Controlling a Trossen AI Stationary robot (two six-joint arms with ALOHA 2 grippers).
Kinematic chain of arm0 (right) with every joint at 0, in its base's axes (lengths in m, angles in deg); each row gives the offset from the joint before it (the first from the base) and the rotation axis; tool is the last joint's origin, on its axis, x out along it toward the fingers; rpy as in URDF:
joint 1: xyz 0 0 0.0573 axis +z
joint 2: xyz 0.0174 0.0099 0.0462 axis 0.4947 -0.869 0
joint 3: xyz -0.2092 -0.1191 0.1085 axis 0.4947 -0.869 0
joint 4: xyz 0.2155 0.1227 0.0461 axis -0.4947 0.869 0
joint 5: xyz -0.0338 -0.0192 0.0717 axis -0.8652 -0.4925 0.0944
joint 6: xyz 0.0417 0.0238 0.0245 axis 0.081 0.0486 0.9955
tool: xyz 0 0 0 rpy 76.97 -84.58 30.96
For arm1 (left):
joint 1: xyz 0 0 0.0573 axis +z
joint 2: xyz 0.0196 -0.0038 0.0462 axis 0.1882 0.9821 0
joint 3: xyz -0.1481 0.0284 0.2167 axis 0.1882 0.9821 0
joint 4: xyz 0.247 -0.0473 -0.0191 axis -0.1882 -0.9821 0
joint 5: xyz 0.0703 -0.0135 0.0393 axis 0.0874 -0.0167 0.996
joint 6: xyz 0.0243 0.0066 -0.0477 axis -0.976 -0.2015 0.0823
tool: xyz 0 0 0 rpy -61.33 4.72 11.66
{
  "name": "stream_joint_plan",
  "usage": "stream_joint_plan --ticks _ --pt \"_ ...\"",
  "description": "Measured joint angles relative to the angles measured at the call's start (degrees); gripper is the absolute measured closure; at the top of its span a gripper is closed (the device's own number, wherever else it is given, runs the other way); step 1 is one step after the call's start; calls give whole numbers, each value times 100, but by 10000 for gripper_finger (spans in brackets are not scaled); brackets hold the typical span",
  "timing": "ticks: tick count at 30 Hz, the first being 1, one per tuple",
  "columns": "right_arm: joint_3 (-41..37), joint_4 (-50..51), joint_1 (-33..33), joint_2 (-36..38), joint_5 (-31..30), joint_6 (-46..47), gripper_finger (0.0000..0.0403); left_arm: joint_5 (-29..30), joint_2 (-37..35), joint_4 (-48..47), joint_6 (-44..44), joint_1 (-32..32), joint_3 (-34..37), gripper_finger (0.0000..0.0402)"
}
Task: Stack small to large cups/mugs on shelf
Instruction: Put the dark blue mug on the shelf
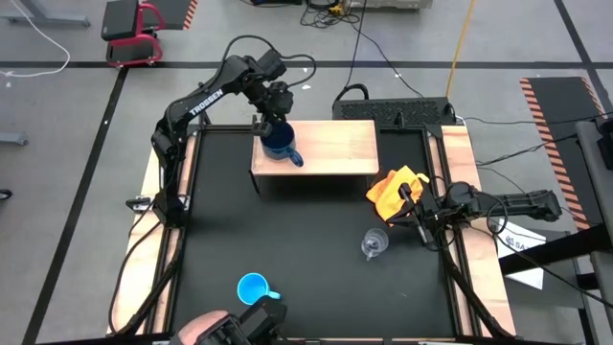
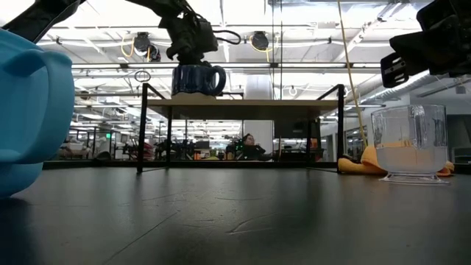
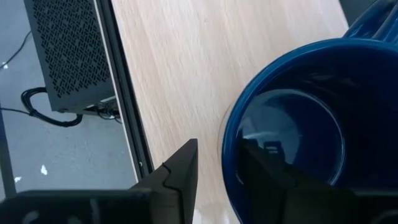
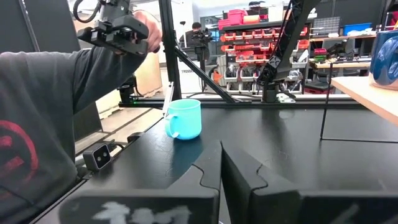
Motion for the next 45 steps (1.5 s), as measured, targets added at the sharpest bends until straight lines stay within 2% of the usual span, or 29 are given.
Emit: stream_joint_plan --ticks 7,18,25,33,45 --pt "-1 0 -1 2 0 -31 403 56 -58 8 61 -35 -4 284" --pt "1 0 -1 2 -1 -42 403 147 -571 121 305 -172 -9 284" --pt "1 0 1 2 0 -42 403 214 -584 -350 439 -307 -9 284" --pt "1 0 -1 2 0 -43 403 598 -774 -650 579 -469 -9 284" --pt "0 -2 0 2 -1 -42 403 208 -955 -895 730 -625 -9 284"
